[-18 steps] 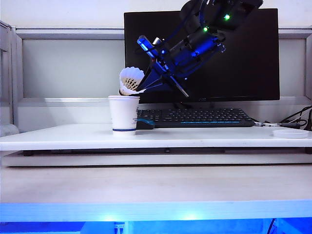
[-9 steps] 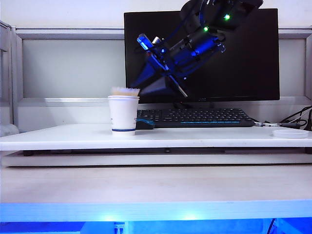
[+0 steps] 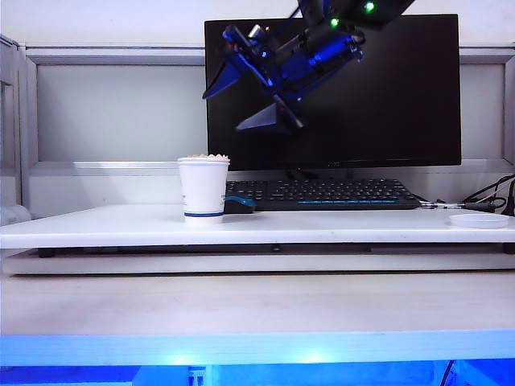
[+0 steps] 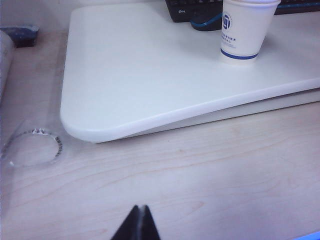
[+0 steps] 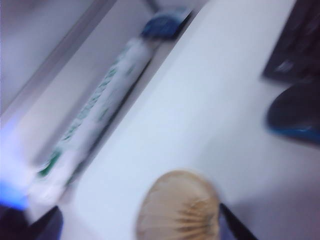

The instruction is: Pick up the badminton from the table and put it into the white paper cup.

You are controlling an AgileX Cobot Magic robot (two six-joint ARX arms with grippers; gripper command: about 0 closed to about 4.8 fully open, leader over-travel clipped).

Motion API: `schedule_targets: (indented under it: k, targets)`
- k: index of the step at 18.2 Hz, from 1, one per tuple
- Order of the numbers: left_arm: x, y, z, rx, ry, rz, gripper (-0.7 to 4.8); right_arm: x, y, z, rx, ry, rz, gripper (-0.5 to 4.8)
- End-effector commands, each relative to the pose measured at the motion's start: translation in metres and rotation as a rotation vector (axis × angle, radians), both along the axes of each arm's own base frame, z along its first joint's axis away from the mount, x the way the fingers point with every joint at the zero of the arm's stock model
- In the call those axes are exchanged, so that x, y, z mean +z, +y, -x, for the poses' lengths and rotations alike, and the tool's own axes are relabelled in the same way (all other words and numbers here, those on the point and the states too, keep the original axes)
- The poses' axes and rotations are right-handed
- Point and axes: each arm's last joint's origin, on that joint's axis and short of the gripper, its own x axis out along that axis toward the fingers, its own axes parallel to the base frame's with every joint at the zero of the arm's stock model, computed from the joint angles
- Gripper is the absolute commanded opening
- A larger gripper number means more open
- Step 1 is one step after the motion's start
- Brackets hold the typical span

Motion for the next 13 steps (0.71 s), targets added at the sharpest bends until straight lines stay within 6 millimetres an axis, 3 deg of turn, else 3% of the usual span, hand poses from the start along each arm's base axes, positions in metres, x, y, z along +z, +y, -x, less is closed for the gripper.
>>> schedule_targets:
  k: [1, 6, 10, 13]
  targets:
    - [-0.003, 0.0, 0.0, 0.0, 0.019, -0.002, -0.03, 0.02, -0.005, 0.006, -0.045, -0.148, 0.075, 3.83]
    - [-0.003, 0.0, 0.0, 0.0, 0.019, -0.001, -0.03, 0.056, -0.02, 0.022, -0.155, -0.302, 0.169, 3.82]
    - [-0.003, 0.0, 0.0, 0.0, 0.02, -0.002, -0.03, 0.083, -0.044, 0.037, -0.265, -0.325, 0.23, 3.63]
    - [-0.003, 0.001, 0.0, 0.021, 0.019, -0.007, -0.03, 0.102, -0.062, 0.055, -0.31, -0.363, 0.319, 2.93]
